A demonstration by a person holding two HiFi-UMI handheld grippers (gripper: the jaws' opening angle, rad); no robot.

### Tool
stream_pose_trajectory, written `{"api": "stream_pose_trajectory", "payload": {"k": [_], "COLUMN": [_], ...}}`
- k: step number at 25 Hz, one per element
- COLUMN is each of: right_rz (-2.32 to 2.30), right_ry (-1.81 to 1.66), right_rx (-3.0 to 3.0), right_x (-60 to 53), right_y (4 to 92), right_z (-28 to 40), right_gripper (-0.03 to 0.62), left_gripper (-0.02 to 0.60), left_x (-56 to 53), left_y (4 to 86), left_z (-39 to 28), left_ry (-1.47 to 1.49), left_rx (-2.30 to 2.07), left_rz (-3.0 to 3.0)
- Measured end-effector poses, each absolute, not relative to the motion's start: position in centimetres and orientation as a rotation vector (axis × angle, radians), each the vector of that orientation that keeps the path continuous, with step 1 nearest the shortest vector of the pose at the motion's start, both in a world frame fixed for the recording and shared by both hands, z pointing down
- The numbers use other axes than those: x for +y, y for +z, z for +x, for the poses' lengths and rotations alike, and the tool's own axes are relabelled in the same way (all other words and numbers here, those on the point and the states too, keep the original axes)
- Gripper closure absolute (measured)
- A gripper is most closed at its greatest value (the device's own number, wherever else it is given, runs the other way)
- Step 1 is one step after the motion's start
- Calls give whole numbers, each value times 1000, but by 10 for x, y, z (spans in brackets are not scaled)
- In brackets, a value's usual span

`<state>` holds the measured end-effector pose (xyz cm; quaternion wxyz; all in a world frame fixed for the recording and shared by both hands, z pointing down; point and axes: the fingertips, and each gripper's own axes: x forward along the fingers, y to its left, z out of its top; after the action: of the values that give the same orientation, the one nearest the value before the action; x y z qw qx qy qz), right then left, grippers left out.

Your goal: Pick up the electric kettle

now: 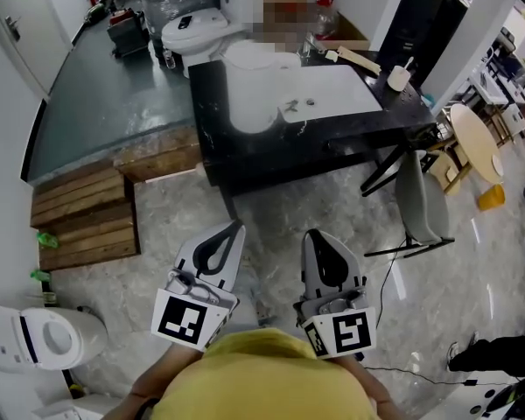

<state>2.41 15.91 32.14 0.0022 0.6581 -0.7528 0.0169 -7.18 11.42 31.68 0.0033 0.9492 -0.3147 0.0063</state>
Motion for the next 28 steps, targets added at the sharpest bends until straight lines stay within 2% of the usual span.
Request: {"api": "stream_pose_trajectory", "payload": {"k": [28], "right_rz": [2118], "right_ry": [10], "right_rx": [-2301], "right_x": [-69], "right_y": [316], "right_z": [60], "right_gripper": [571], "left_gripper": [572], "left_x": [-111], "left_y": [312], "left_z": [-5], "left_ry": [-55], "left_rx": [-757], "left_rz": [3030]}}
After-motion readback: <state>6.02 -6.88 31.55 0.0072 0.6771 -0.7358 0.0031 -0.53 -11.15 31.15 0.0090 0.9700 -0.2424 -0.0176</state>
